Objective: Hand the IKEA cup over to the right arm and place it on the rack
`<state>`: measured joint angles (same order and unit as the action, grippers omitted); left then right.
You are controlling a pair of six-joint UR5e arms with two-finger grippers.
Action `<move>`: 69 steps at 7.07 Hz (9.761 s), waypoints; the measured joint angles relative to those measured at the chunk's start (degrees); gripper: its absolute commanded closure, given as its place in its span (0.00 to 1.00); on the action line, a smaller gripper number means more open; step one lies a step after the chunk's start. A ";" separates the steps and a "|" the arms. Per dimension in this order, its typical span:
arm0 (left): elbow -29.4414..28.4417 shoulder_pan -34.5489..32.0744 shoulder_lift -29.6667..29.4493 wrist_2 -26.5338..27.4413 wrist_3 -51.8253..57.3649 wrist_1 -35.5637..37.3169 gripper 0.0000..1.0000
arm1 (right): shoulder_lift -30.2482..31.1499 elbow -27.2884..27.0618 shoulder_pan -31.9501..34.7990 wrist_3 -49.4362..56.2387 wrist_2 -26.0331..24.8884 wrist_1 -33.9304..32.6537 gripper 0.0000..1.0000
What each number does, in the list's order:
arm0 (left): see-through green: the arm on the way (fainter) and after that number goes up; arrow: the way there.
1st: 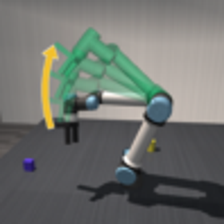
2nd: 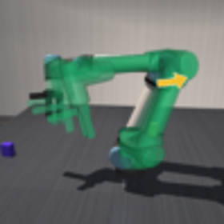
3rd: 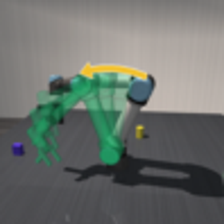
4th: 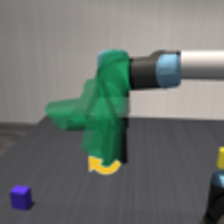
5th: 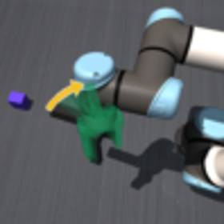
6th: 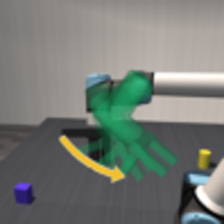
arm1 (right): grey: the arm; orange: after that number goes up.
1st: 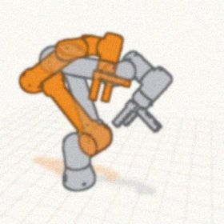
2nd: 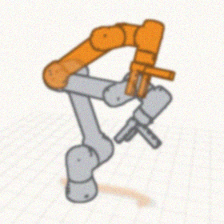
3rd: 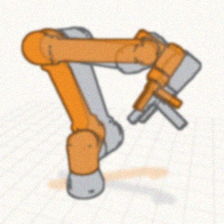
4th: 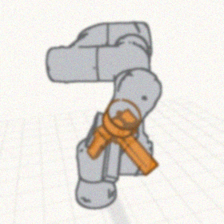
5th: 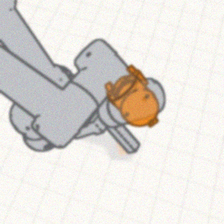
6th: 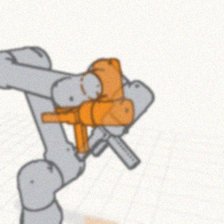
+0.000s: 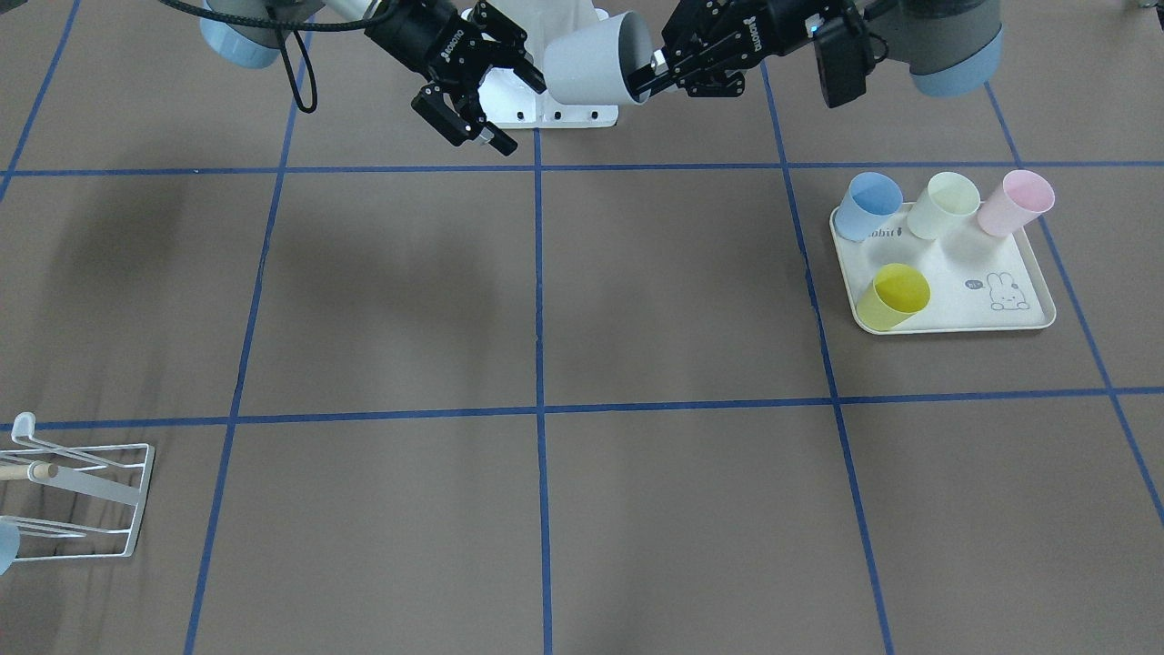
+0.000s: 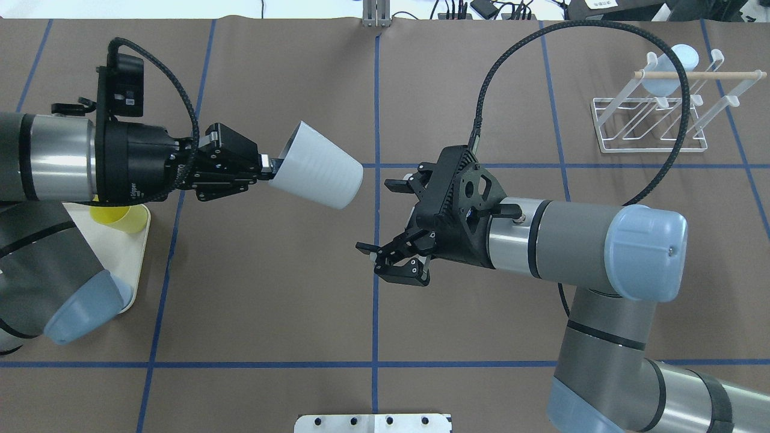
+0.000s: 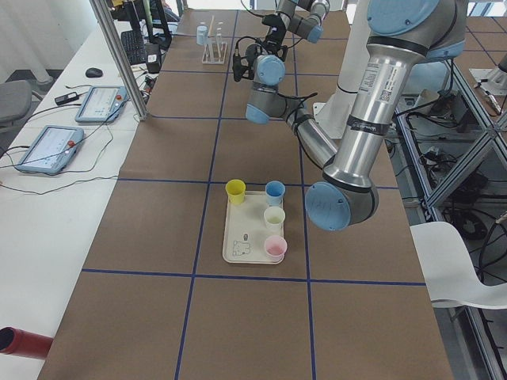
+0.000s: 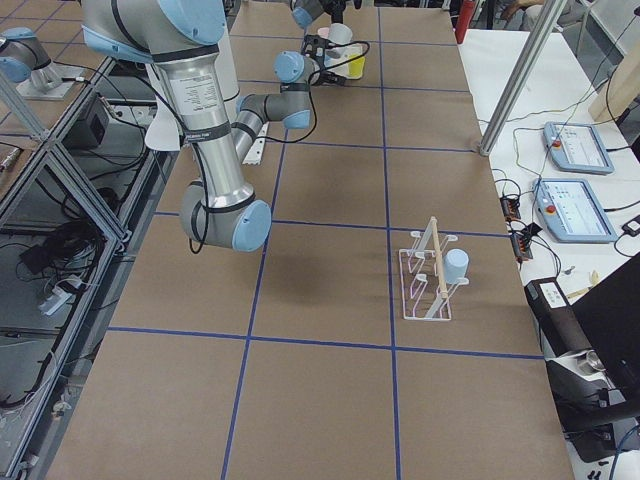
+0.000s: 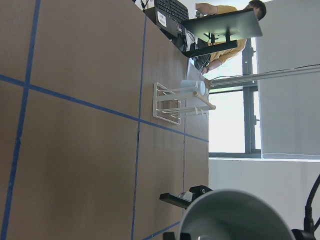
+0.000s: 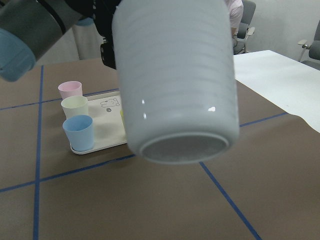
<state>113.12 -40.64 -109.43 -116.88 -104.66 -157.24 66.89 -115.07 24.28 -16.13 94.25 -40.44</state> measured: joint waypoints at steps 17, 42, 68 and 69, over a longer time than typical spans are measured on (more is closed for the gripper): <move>-2.47 6.71 -0.78 7.29 0.86 0.10 1.00 | -1.06 -0.87 -0.29 -0.09 -3.18 0.28 0.30; 2.08 -3.67 13.77 2.42 29.40 9.23 0.00 | -2.88 8.39 35.75 76.93 -10.73 -56.48 1.00; 1.84 -3.12 13.34 2.46 29.53 9.06 0.00 | -3.99 25.02 32.16 83.66 -20.39 -44.47 0.20; 1.95 -3.35 13.79 2.40 30.85 9.08 0.00 | -3.95 22.43 32.37 80.24 -19.07 -44.95 0.16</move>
<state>115.07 -43.98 -95.64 -114.48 -73.81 -148.17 62.94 -92.64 56.65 64.12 75.18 -85.40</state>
